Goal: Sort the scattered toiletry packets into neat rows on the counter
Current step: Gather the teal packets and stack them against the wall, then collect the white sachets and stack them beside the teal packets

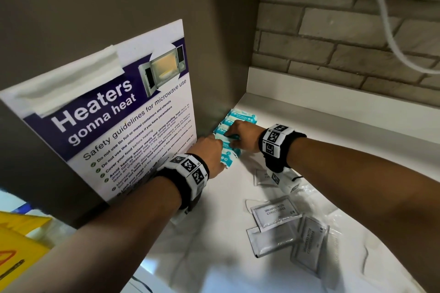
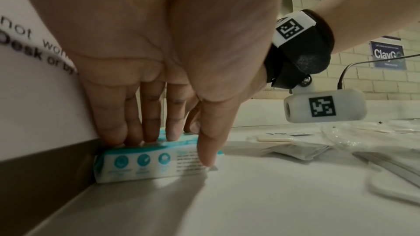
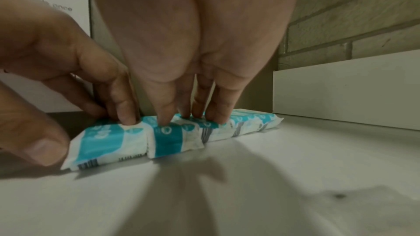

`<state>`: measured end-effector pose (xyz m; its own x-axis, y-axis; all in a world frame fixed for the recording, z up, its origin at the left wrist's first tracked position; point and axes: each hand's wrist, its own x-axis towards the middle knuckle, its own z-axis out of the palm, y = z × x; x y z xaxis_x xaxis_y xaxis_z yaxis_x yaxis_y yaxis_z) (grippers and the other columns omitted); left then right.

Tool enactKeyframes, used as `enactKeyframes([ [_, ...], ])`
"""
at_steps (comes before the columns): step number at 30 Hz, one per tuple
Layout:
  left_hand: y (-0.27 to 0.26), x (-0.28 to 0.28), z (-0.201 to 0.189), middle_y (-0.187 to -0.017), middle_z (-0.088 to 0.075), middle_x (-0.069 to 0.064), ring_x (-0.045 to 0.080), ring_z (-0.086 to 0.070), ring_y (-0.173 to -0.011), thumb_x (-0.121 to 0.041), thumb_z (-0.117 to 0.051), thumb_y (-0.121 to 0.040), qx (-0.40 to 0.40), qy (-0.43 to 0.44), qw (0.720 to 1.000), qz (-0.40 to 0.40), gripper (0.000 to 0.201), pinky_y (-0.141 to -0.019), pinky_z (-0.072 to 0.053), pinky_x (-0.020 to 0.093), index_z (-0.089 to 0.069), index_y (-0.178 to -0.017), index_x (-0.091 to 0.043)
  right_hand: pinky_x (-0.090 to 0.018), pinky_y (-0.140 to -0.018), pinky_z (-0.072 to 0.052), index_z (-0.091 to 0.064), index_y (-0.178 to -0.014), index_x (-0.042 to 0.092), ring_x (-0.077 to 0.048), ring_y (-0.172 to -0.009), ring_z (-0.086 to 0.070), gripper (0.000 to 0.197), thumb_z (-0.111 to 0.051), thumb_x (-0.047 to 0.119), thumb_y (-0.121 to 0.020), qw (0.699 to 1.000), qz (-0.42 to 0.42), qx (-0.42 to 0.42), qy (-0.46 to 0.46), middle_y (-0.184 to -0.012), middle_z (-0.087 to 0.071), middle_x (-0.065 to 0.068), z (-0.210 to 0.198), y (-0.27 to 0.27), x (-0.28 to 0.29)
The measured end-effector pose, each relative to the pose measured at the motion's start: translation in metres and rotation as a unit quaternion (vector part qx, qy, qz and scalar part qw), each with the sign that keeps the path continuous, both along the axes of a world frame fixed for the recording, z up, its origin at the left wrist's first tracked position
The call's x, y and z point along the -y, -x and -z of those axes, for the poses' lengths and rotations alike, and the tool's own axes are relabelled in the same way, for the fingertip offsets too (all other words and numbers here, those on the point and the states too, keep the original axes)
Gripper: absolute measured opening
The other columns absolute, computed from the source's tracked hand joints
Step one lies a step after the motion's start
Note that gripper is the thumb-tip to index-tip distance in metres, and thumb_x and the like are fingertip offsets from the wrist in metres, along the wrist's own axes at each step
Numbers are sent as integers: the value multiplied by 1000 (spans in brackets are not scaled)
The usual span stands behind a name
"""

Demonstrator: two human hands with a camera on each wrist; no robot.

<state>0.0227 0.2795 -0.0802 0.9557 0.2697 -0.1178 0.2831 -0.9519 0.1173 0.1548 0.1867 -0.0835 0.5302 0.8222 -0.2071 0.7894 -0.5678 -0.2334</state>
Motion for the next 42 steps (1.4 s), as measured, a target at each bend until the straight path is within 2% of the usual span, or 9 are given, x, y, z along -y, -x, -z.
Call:
enactKeyframes([
  [5, 2, 6, -16, -135, -55, 6, 25, -55, -120, -33, -65, -87, 22, 41, 999, 26, 50, -103, -44, 33, -55, -132, -17, -30, -106, -39, -53, -136, 16, -23, -124, -51, 45, -59, 24, -93, 999, -17, -18, -38, -139, -53, -5, -30, 17, 35],
  [14, -16, 65, -22, -134, -59, 4, 20, -57, -121, -28, -61, -91, 11, 159, 979, 124, 41, -101, -43, 28, -59, -131, -19, -23, -79, -46, -67, -110, 22, -10, -84, -57, 23, -59, 25, -88, 999, -12, -49, 15, -110, -68, 4, -50, 74, 141],
  [18, -16, 83, -10, -137, -54, 9, 26, -53, -125, -37, -65, -89, -68, 90, 980, 166, 55, -101, -41, 30, -53, -137, -14, -22, -70, -44, -64, -109, 18, -9, -76, -54, 20, -57, 18, -90, 997, -33, -61, 47, -97, -65, 4, -26, 102, 158],
  [23, -17, 90, -4, -105, -67, 7, 27, -65, -98, -31, -72, -83, -68, 96, 982, 146, 29, -74, -45, 27, -65, -107, -16, -33, -92, -43, -63, -117, 9, -24, -106, -55, 30, -57, 19, -89, 998, -15, -2, 60, -115, -60, -8, -14, 105, 157],
  [28, -13, 90, -1, -97, -69, 0, 20, -65, -88, -19, -76, -77, -9, 210, 970, 120, 27, -68, -42, 23, -63, -100, -23, -23, -70, -39, -60, -82, 28, -12, -75, -50, 24, -71, 8, -75, 993, 67, -99, -15, -72, -49, 15, -15, 101, 160],
  [32, -12, 89, -7, -85, -69, -1, 19, -67, -78, -8, -81, -73, 92, 403, 908, 76, 29, -68, -57, 33, -63, -88, -26, -23, -69, -39, -57, -81, 29, -13, -81, -54, 20, -70, 14, -81, 988, 87, -102, -77, -84, -57, 10, -29, 92, 175],
  [36, -10, 99, -25, -85, -72, -2, 8, -66, -71, -10, -72, -85, 114, 463, 875, 79, 14, -61, -52, 17, -67, -94, -21, -20, -67, -43, -64, -87, 19, -10, -74, -56, 16, -77, 16, -77, 974, 117, -98, -168, -87, -63, 6, -48, 81, 195],
  [39, -13, 114, -36, -90, -73, 2, 14, -69, -76, -13, -62, -93, 109, 490, 861, 78, 9, -66, -56, 24, -66, -99, -18, -25, -63, -43, -58, -76, 24, -10, -61, -50, 26, -82, 17, -71, 958, 146, -88, -230, -76, -62, 4, -63, 72, 213],
  [42, -15, 139, -51, -92, -69, 13, 24, -67, -81, -11, -47, -99, 82, 601, 793, 52, 17, -73, -59, 36, -64, -94, -10, -29, -58, -40, -57, -78, 20, -14, -58, -46, 31, -86, 23, -68, 937, 203, -72, -275, -65, -54, 3, -78, 63, 235],
])
